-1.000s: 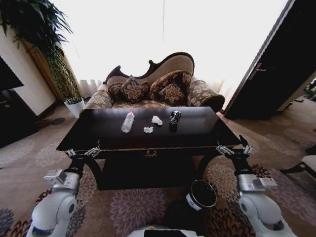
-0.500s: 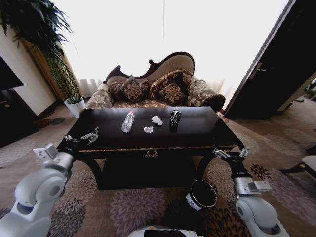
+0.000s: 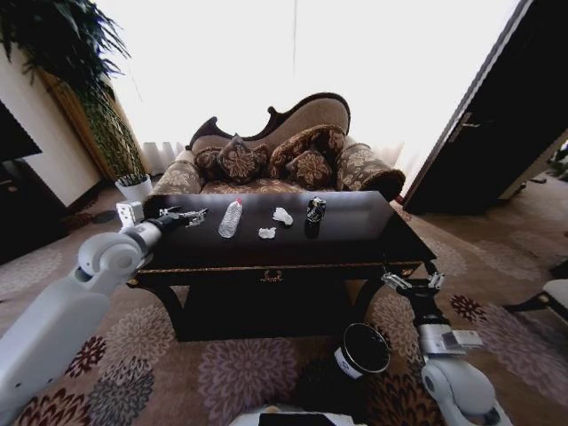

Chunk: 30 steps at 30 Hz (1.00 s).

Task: Move to the front of the table and place the trash on the table into the trash bin.

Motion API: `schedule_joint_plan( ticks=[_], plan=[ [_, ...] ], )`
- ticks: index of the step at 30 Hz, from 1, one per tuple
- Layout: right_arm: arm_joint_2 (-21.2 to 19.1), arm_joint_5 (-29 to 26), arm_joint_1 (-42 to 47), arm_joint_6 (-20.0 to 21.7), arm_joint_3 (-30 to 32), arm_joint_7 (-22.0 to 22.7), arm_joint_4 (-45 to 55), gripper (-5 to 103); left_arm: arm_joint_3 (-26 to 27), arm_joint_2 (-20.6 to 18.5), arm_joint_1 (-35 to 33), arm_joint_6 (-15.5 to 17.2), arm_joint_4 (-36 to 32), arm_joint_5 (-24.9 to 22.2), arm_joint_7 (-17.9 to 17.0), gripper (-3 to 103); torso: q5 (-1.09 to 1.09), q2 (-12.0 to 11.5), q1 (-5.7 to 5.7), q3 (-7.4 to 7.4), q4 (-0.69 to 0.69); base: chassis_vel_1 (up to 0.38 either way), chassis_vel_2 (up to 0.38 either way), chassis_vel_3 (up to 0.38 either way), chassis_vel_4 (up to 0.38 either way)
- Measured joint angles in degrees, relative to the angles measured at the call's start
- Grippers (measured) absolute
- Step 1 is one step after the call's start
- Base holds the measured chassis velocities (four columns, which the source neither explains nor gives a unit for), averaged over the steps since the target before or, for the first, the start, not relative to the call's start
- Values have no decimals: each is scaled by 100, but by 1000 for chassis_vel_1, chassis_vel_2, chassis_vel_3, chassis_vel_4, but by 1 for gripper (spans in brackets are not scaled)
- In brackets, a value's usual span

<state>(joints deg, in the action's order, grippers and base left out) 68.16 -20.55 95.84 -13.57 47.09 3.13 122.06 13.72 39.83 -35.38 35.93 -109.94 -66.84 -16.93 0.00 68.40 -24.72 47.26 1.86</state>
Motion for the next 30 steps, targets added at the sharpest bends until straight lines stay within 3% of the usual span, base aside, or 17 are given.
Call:
schedule_joint_plan(
  ticks=[8,18,30],
  plan=[
    [96,39,38,-61,74,1,-85,100,-666,499,887,426,566,-408,-484,100,0,0,1,-1,-1,0,0,0,0],
    [276,157,96,-83,112,2,-106,100,-1381,1078,1326,628,1157,-508,-558,100,0,0,0,0,1,0,0,0,0],
    [240,179,21,-122,101,5,-248,100,-1315,927,852,638,935,-287,-623,100,0,0,1,-1,-2,0,0,0,0]
  ],
)
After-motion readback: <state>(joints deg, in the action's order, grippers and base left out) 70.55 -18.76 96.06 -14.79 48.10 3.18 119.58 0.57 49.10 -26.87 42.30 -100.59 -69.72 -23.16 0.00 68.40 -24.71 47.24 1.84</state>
